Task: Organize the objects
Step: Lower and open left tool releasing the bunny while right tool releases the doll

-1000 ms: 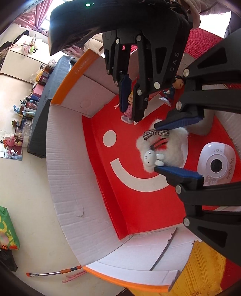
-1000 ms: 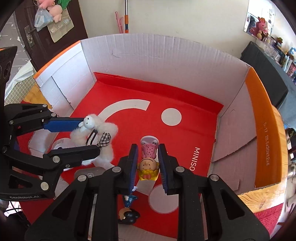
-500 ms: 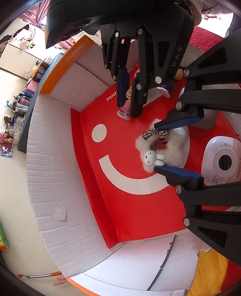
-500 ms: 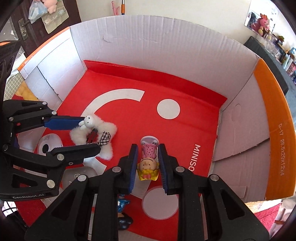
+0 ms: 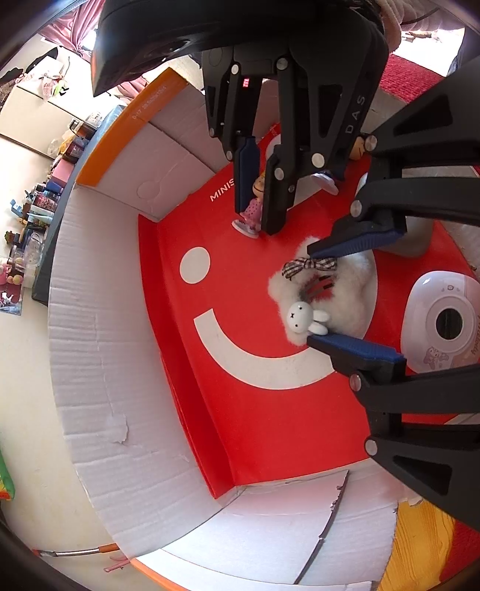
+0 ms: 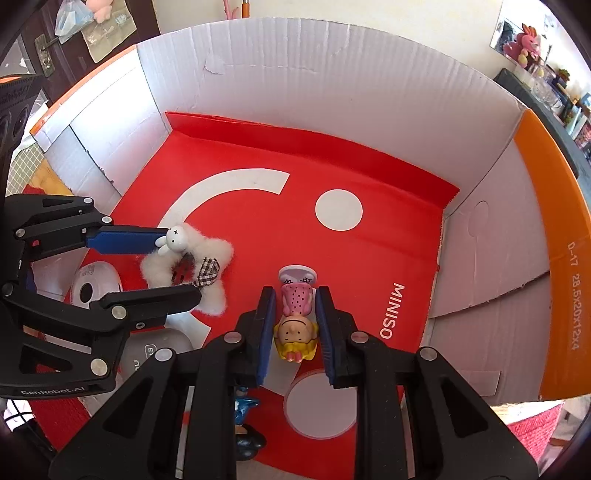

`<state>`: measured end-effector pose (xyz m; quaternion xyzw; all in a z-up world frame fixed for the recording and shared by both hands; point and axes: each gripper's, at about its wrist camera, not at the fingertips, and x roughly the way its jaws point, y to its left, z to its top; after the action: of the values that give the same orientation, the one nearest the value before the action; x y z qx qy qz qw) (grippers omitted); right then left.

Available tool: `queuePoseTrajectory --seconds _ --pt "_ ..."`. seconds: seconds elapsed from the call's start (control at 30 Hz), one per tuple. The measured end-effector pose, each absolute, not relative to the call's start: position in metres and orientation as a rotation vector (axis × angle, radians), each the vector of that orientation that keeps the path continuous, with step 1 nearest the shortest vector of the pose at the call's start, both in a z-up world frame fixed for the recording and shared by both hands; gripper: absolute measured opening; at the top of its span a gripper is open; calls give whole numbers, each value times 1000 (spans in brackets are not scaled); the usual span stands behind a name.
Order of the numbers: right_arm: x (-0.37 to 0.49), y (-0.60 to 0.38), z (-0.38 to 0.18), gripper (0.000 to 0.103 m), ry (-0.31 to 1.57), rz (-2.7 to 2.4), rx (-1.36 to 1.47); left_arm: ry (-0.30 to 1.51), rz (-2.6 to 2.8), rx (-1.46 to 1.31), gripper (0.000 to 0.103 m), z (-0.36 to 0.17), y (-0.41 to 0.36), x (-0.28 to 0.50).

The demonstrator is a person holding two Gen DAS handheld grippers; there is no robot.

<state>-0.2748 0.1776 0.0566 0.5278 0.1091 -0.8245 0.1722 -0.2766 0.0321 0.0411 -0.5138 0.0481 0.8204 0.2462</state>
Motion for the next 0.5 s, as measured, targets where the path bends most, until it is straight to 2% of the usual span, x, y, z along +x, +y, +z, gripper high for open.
queuePoseTrajectory --seconds 0.5 --pt "-275 175 57 21 334 -2338 1505 126 2238 -1401 44 39 34 -277"
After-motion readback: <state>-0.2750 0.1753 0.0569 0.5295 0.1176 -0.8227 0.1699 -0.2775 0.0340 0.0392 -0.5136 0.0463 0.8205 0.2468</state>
